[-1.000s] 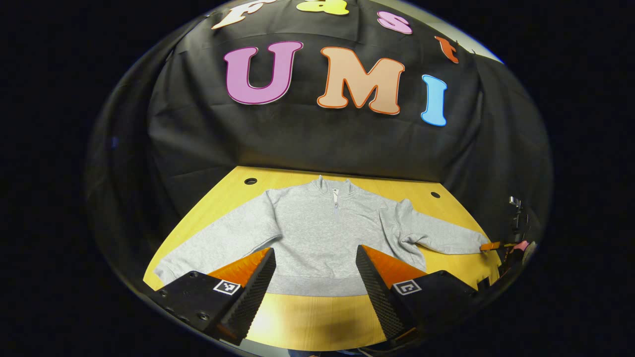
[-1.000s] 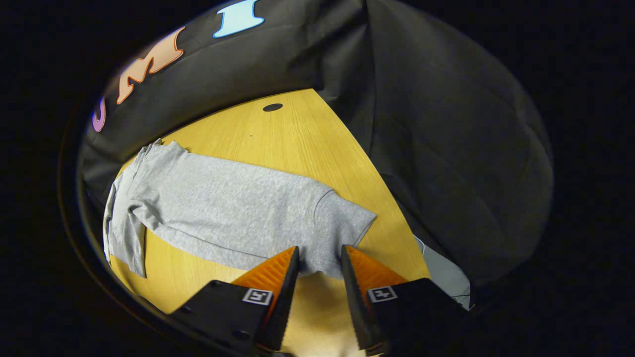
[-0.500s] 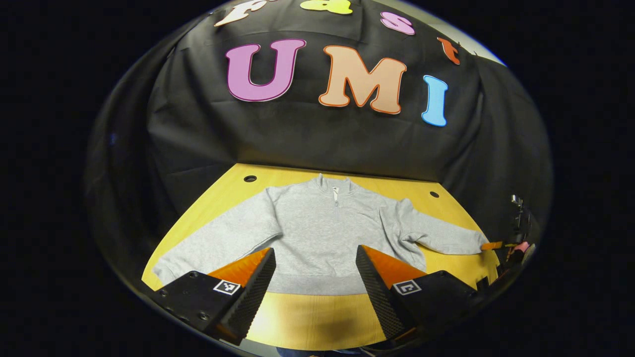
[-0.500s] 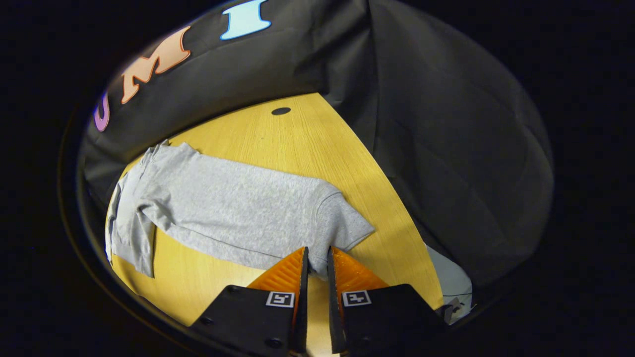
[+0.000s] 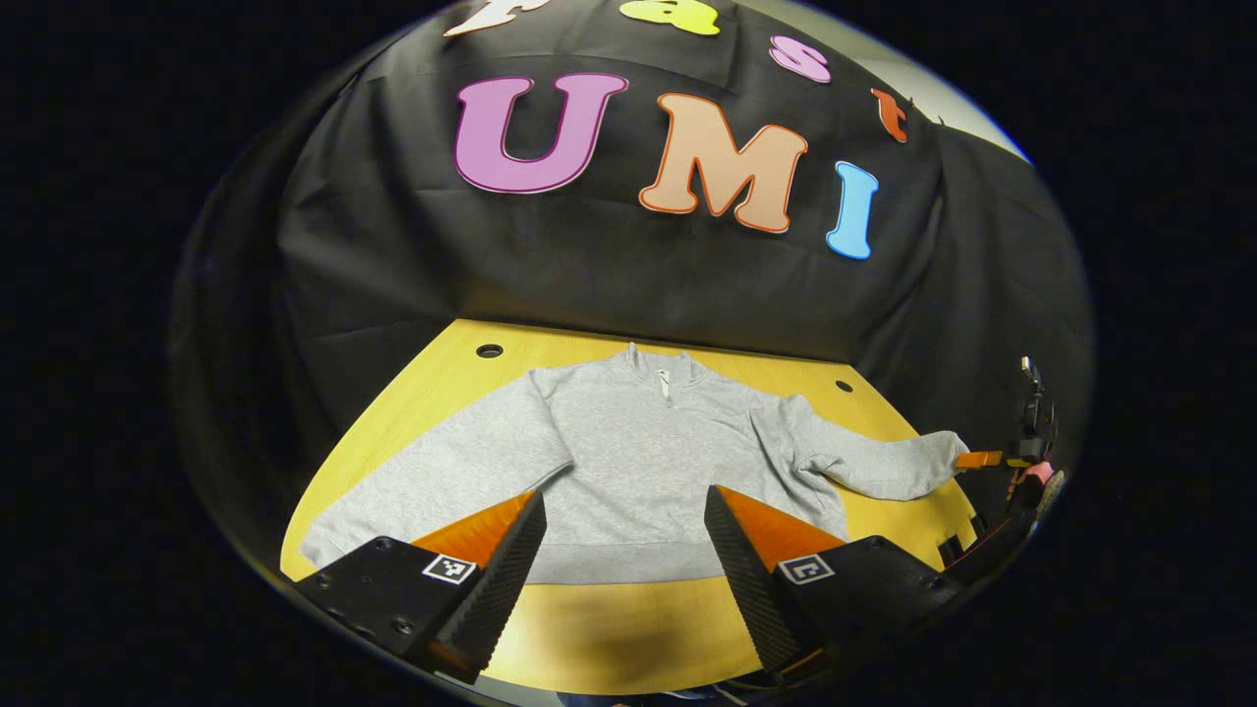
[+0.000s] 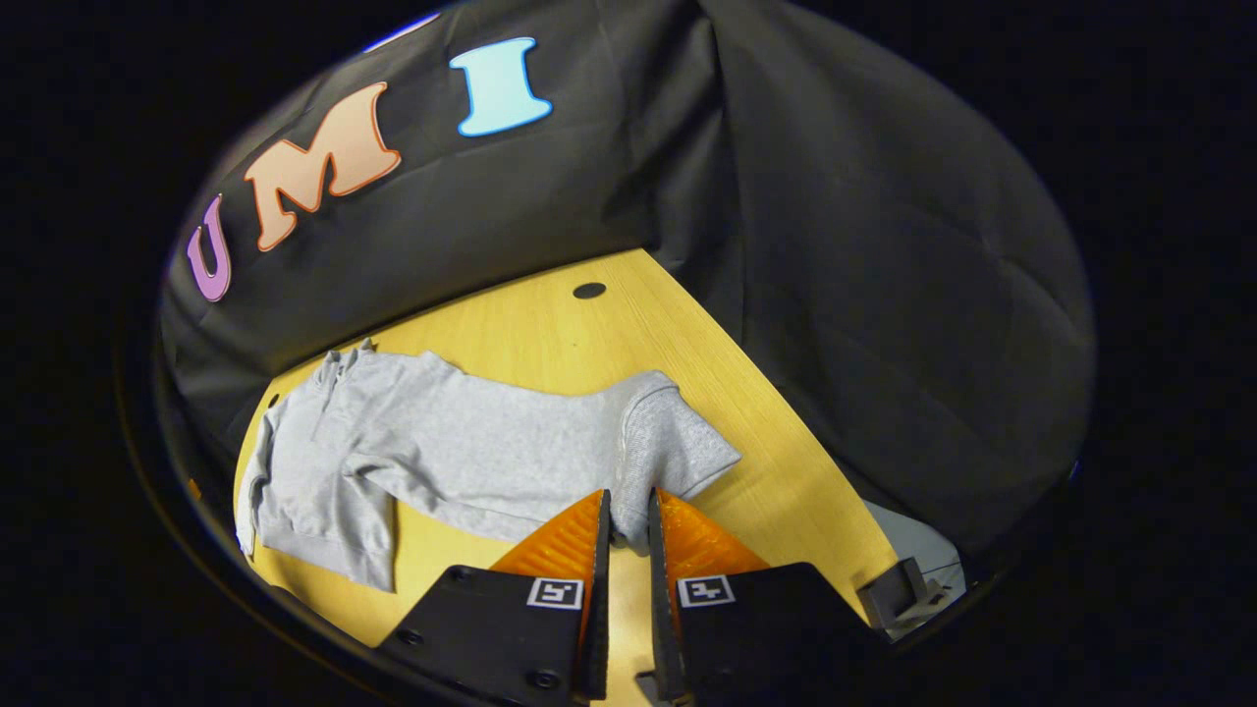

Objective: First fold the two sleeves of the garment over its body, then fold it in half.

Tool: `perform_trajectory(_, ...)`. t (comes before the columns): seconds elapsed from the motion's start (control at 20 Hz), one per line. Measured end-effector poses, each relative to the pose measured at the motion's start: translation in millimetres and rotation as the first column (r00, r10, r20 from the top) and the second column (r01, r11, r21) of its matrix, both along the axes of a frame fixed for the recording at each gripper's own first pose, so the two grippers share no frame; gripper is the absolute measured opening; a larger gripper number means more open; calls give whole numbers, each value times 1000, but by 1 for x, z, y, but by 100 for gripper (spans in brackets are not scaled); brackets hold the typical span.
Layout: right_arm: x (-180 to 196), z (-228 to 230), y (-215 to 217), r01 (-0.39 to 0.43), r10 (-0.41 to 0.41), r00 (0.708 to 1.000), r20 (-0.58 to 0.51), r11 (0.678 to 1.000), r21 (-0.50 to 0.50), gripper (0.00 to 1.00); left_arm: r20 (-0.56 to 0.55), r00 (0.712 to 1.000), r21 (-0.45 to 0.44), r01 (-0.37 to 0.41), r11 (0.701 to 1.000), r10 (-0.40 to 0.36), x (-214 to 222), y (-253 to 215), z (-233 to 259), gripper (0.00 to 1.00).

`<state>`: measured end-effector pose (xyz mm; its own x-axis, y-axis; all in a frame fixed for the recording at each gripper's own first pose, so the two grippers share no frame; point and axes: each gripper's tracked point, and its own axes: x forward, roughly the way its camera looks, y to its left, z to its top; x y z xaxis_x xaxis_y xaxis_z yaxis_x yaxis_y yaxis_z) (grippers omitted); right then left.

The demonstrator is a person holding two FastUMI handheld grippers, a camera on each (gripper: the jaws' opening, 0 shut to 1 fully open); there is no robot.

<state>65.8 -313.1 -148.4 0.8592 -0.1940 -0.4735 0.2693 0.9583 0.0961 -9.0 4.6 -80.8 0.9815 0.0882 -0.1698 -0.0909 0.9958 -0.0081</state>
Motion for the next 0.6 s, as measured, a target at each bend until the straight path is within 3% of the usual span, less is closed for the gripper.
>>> perform_trajectory(0.3, -6, 56, 88, -35, 40, 996, 83, 998, -54, 21, 15, 999, -29, 29, 999, -28, -15, 68, 6, 95)
perform_trajectory(0.6, 15, 93, 206, -152, 164, 976, 143, 984, -92, 21, 25, 1000, -36, 7, 999, -6, -40, 126, 3, 95)
